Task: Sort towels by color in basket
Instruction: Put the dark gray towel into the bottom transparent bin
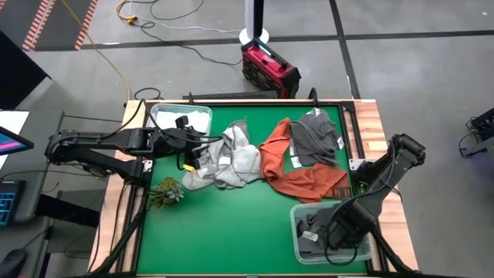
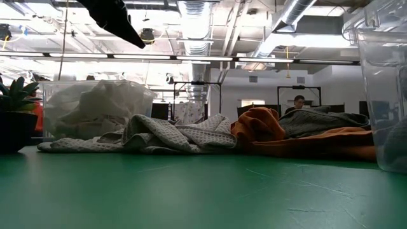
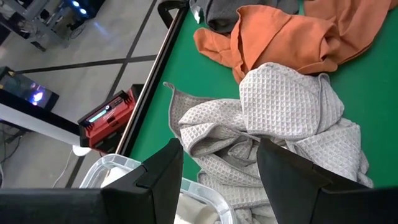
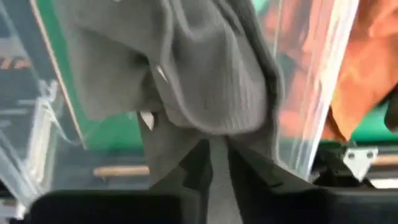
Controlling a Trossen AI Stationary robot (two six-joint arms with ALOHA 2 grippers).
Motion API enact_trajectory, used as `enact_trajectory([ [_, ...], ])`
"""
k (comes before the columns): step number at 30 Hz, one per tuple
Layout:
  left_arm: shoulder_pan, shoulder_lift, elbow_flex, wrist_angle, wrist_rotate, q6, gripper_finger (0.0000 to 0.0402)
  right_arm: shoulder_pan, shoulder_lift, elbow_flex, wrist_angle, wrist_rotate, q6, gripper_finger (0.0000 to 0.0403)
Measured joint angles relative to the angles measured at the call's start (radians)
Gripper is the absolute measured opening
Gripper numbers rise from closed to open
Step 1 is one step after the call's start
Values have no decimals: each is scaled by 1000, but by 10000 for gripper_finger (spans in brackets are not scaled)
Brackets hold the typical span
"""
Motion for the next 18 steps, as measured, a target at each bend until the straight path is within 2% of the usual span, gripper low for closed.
enact_trajectory([
  [3,0,0,0,-5,1,-1,196,-20,-2,-12,5,-8,-24,130],
  [6,0,0,0,-4,1,-2,196,-34,-3,-10,2,36,-61,142],
  [18,0,0,0,-5,1,-11,196,-44,-3,-10,3,70,-170,114],
])
